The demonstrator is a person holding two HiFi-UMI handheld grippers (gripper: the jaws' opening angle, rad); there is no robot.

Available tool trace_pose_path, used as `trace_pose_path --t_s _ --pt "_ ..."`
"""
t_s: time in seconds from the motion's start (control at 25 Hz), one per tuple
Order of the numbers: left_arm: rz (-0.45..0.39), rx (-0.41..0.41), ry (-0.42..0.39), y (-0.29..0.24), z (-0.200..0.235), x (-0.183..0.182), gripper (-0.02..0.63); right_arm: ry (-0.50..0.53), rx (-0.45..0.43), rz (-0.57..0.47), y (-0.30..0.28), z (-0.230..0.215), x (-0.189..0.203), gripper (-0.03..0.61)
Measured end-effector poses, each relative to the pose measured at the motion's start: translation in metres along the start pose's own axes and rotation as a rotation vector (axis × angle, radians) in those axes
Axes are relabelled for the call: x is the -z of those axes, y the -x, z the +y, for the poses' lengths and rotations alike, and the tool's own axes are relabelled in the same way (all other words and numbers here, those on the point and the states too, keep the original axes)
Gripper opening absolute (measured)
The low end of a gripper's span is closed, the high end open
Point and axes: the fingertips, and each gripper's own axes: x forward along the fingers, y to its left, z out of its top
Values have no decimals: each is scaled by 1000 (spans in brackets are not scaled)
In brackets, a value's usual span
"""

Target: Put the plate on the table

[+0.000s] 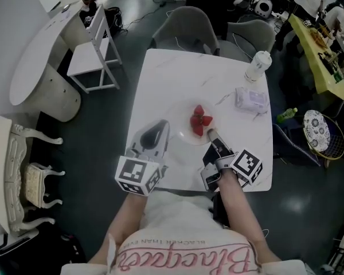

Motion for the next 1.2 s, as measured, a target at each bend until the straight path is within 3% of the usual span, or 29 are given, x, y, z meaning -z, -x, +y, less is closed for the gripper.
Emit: trace_pose_path --t_s 0.4,0.96,1.2 --pt "58 19 33 -43 30 11 20 6 66 19 -64 -34 -22 11" --pt "120 39 89 -75 72 40 20 -52 206 -7 -150 -116 -32 11" --pt "129 51 90 -79 81 44 20 25 291 -1 -162 -144 -32 11"
